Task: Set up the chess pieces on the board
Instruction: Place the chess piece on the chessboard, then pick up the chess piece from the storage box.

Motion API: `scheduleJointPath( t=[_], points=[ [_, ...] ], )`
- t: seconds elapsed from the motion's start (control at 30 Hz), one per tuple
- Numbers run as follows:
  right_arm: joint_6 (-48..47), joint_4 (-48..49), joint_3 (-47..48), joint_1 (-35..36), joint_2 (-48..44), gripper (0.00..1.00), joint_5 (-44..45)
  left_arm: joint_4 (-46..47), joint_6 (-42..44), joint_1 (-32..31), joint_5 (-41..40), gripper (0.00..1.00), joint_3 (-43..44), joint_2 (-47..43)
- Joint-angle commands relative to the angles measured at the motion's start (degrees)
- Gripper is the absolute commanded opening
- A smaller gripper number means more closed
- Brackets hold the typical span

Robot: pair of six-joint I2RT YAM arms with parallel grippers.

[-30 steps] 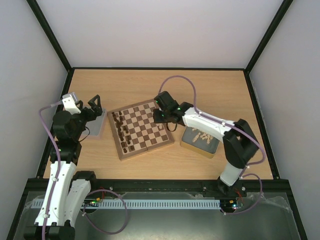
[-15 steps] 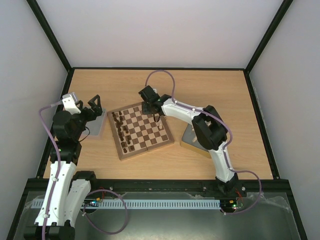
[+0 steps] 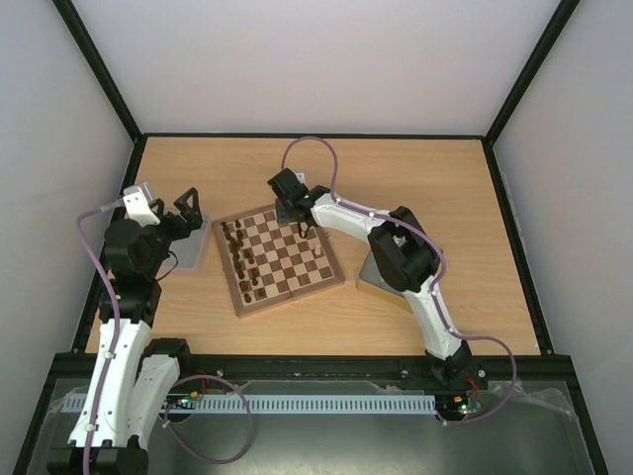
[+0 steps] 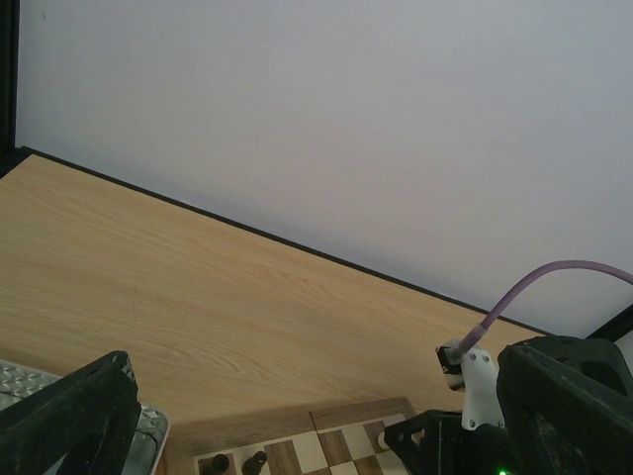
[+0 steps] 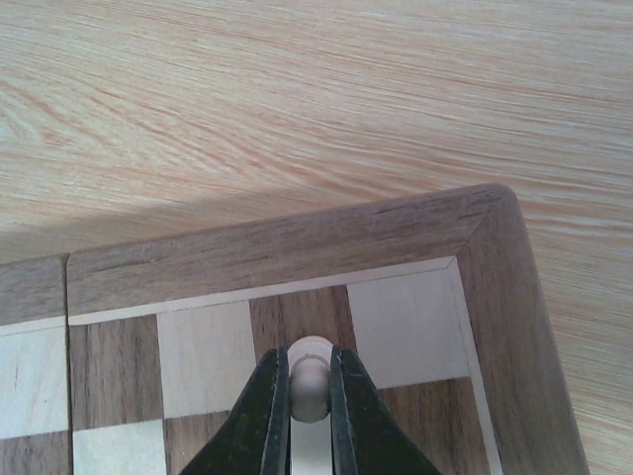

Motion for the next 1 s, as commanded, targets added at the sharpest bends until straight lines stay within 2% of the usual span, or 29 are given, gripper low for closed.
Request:
scheduleJointPath(
  t=[0.0,0.3,0.57,0.67,0.8,0.97],
  points=[
    [0.3,-0.9,1.3,0.1,2.6,0.05,3.1,0.9,0.6,0.2,-0.1,1.00,0.6,-0.2],
    [-0.3,-0.8,2.7,0.0,2.9,0.09,-0.7,0.9,0.7,0.2,-0.2,1.00,0.7,-0.2],
    [0.1,-1.5,4.1,0.1,-1.8,0.30,-0.3,1.0,0.7,0.2,0.0,1.00,0.7,-0.1],
    [0.9,-1.8,3.3,-0.2,-4.8,0.34,0.4,1.0,0.7,0.2,0.0,1.00,0.6,-0.2],
    [3.0,-0.8,-2.3,-1.4,-11.4,0.35,2.6,1.0,0.6,0.2,0.1,1.00,0.7,-0.3],
    [5.4,2.6,-16.4,-4.2,-24.9,0.35,6.4,0.9,0.6,0.1,0.2,1.00,0.7,-0.6]
  ],
)
